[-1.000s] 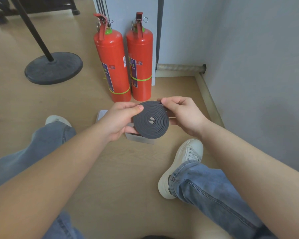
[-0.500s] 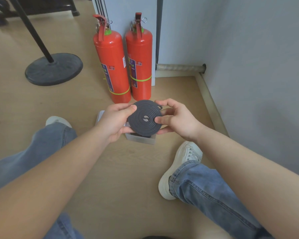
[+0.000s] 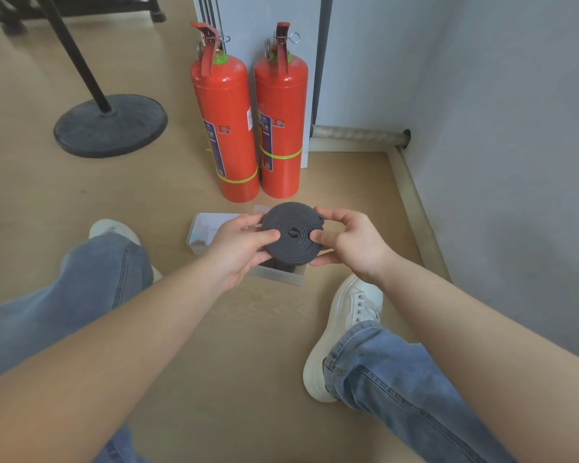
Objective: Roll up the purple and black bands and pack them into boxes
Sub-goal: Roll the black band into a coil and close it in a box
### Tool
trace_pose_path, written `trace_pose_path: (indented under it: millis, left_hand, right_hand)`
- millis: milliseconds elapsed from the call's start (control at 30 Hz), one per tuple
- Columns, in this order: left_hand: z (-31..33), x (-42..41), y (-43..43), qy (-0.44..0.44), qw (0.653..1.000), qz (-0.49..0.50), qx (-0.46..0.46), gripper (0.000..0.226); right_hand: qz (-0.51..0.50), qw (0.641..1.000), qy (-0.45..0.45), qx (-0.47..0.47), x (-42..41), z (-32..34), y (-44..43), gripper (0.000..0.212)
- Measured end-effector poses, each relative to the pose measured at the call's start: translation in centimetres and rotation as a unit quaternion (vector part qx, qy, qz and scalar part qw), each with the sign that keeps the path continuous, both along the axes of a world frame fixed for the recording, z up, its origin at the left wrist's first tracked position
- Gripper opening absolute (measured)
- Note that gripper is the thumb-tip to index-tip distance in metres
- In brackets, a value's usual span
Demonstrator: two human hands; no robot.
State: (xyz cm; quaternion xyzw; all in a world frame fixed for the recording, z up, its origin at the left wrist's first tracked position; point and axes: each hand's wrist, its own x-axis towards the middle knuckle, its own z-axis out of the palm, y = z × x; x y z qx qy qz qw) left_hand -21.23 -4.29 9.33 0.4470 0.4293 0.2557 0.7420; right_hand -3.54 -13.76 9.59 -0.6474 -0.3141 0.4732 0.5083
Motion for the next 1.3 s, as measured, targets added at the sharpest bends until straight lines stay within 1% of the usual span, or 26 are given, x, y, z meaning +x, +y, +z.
trace_pose_path:
  millis: [100, 167, 233, 367, 467, 567, 700, 767, 833, 900, 1033, 1133, 1167, 1233, 1300]
  left_hand:
    - [-1.3, 0.6, 0.6, 0.014, 1.000, 0.021, -0.003, 0.040]
    - [-2.3, 1.0, 1.1, 0.038, 0.999, 0.029, -0.002, 0.047]
    - [-3.5, 1.3, 1.8, 0.056, 0.998, 0.036, -0.003, 0.052]
    - [-5.5, 1.7, 3.5, 0.066, 0.997, 0.024, -0.001, 0.046]
    - [-7.0, 1.8, 4.5, 0.080, 0.996, -0.029, 0.014, 0.048]
    - [-8.8, 1.8, 5.4, 0.131, 0.984, -0.109, 0.052, 0.057]
    - [-11.4, 1.3, 7.0, 0.221, 0.944, -0.204, 0.135, 0.068]
    - [-12.5, 1.1, 8.0, 0.246, 0.925, -0.227, 0.179, 0.060]
    - [-13.1, 1.0, 8.7, 0.241, 0.920, -0.239, 0.197, 0.047]
    - [-14.0, 1.1, 9.6, 0.232, 0.921, -0.249, 0.191, 0.042]
    - [-16.3, 1.0, 10.6, 0.231, 0.916, -0.273, 0.184, 0.039]
    - [-16.8, 0.9, 10.7, 0.229, 0.912, -0.287, 0.183, 0.040]
    - [-16.8, 0.8, 10.7, 0.236, 0.909, -0.290, 0.187, 0.042]
    - [-17.0, 0.4, 10.5, 0.260, 0.898, -0.297, 0.194, 0.047]
    - [-17.2, 0.0, 9.8, 0.274, 0.888, -0.317, 0.190, 0.050]
  right_hand:
    - [0.011, 0.999, -0.033, -0.012, 0.3, -1.0, 1.1, 0.047]
    - [0.013, 0.999, -0.047, -0.024, 0.7, -1.8, 1.9, 0.046]
    - [0.007, 0.999, -0.040, -0.035, 1.0, -2.8, 2.8, 0.045]
    - [-0.025, 0.998, -0.011, -0.054, 1.1, -5.3, 4.4, 0.042]
    - [-0.046, 0.996, 0.005, -0.072, 1.4, -7.3, 5.7, 0.040]
    - [-0.043, 0.995, 0.018, -0.094, 1.9, -9.0, 6.7, 0.024]
    - [-0.012, 0.988, 0.038, -0.146, 2.3, -11.4, 7.8, 0.021]
    - [-0.019, 0.984, 0.048, -0.172, 2.4, -13.0, 8.4, 0.020]
    - [-0.030, 0.978, 0.076, -0.190, 2.3, -14.3, 8.9, 0.026]
    - [-0.048, 0.973, 0.104, -0.201, 2.3, -15.4, 9.4, 0.032]
    - [-0.018, 0.971, 0.121, -0.205, 2.3, -16.8, 9.7, 0.034]
    - [0.016, 0.971, 0.147, -0.186, 2.4, -17.2, 9.6, 0.045]
    - [0.029, 0.973, 0.136, -0.182, 2.4, -17.4, 9.6, 0.050]
    - [0.055, 0.979, 0.078, -0.181, 2.3, -17.9, 9.6, 0.058]
    - [0.079, 0.978, 0.025, -0.193, 2.1, -18.2, 9.4, 0.059]
